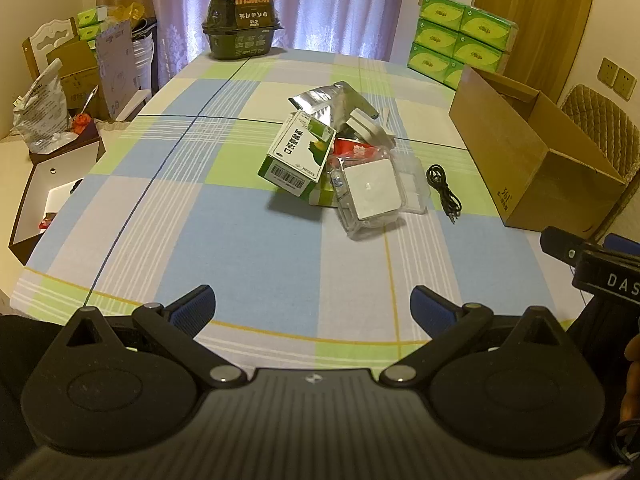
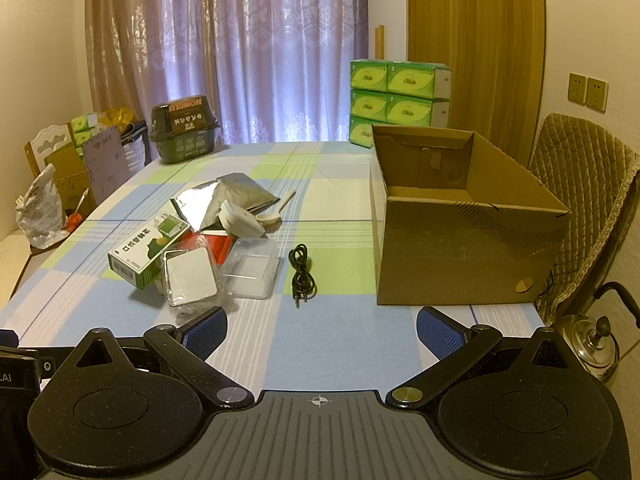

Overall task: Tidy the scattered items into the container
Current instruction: 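Move both grippers toward the scattered items on the table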

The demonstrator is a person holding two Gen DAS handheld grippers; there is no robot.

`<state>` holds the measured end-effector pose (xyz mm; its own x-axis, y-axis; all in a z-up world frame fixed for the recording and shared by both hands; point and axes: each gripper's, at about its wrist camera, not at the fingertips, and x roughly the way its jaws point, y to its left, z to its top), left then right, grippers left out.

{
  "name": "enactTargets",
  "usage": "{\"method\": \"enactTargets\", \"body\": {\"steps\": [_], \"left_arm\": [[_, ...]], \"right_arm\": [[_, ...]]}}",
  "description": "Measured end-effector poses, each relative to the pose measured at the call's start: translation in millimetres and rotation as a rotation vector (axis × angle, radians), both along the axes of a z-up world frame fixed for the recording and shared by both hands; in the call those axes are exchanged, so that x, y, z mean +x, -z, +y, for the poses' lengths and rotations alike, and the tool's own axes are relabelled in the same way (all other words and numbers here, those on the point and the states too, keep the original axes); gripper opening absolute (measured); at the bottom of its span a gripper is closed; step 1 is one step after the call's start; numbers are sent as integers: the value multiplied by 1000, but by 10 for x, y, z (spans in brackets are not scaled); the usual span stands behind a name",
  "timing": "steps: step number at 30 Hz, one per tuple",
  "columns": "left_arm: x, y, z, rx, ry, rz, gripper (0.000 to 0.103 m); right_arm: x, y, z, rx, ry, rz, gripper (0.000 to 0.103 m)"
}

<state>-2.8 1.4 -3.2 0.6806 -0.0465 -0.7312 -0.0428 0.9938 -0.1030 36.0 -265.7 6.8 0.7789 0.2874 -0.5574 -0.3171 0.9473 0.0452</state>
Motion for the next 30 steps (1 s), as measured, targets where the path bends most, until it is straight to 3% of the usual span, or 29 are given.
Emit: {"method": "enactTargets", "body": {"steps": [30], "left_arm": [[12,12,5,-17,-14,10,102]], "right_arm": [[-12,26,40,-13,-6,3,103]]}}
